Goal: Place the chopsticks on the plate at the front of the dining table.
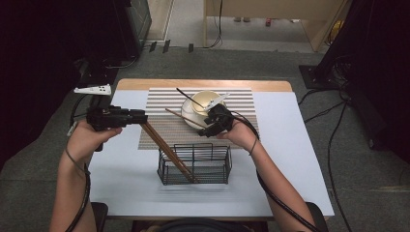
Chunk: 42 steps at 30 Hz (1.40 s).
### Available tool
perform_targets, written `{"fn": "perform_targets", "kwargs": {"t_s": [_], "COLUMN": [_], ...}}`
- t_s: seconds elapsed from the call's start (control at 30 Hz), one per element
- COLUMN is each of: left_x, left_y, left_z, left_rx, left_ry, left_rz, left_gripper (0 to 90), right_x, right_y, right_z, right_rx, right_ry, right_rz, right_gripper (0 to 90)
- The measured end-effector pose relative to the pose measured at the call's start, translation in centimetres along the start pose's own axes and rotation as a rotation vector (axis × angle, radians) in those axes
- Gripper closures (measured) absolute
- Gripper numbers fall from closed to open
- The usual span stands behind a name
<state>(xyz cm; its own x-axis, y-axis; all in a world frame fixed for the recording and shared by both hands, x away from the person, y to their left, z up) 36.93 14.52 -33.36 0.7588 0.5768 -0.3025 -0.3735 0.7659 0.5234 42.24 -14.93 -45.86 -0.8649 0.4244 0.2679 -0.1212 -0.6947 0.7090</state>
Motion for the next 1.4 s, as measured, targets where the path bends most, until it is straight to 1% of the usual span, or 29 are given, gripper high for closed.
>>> {"fn": "perform_targets", "kwargs": {"t_s": [0.07, 0.13, 0.3, 0.37, 0.43, 0.5, 0.6, 0.73, 0.9, 0.97, 1.07, 1.17, 1.3, 1.4], "left_x": [-0.1, -0.4, -1.1, -0.9, -0.7, -0.6, -0.9, -1.4, -1.3, -1.6, -2.1, -2.2, -2.2, -2.4], "left_y": [-0.1, 0.0, 0.1, 0.1, 0.1, 0.2, 0.2, -0.1, -0.3, -0.6, -1.1, -1.4, -1.6, -2.2], "left_z": [0.0, 0.1, 0.3, 0.2, 0.1, 0.1, 0.1, 0.2, 0.1, 0.2, 0.3, 0.3, 0.2, 0.1], "left_rx": [0.002, 0.002, 0.000, 0.005, 0.006, 0.012, 0.005, 0.013, 0.016, 0.015, 0.026, 0.034, 0.033, 0.048], "left_ry": [-0.004, -0.015, -0.045, -0.044, -0.034, -0.035, -0.040, -0.059, -0.035, -0.046, -0.059, -0.038, -0.032, -0.033], "left_rz": [-0.009, -0.015, -0.022, -0.016, -0.020, -0.018, -0.046, -0.055, -0.074, -0.086, -0.104, -0.135, -0.147, -0.163], "left_gripper": [69.5, 70.8, 69.7, 67.3, 67.5, 68.3, 70.3, 71.3, 73.2, 74.1, 77.1, 78.4, 78.4, 78.4], "right_x": [0.0, 0.0, -0.1, 0.0, 0.0, 0.0, 0.0, -0.1, 0.0, 0.0, 0.0, 0.0, 0.0, 0.0], "right_y": [0.0, 0.1, 0.1, 0.1, 0.1, 0.1, 0.0, 0.0, 0.1, 0.1, 0.1, 0.1, 0.2, 0.2], "right_z": [0.0, 0.0, 0.0, 0.0, 0.0, 0.0, 0.0, 0.0, 0.0, 0.0, 0.0, 0.0, 0.1, 0.1], "right_rx": [0.000, -0.001, -0.001, -0.001, 0.000, 0.000, 0.000, 0.000, -0.001, -0.001, 0.000, -0.001, -0.002, -0.003], "right_ry": [0.000, 0.002, 0.000, 0.000, 0.001, 0.001, 0.001, 0.000, 0.001, 0.001, 0.002, 0.003, 0.003, 0.004], "right_rz": [-0.001, -0.001, -0.003, -0.002, -0.002, -0.002, -0.003, -0.004, -0.005, -0.005, -0.006, -0.005, -0.005, -0.005], "right_gripper": [38.1, 38.0, 38.0, 38.0, 38.0, 38.0, 38.0, 38.0, 38.0, 38.0, 37.9, 38.0, 38.0, 38.0]}}
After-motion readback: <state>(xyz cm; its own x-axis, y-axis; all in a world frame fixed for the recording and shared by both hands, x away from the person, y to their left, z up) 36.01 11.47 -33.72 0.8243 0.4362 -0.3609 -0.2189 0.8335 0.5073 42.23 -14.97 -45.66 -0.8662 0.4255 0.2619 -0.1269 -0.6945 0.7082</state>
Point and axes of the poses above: each handheld gripper's, and its own axes: y roughly backward along the jaws, z roughly out of its top, x roughly to its left, the point moved 4 cm from there along -y, roughly forward along the jaws, and after that the axes turned 9 degrees about z, right-handed, at the moved point
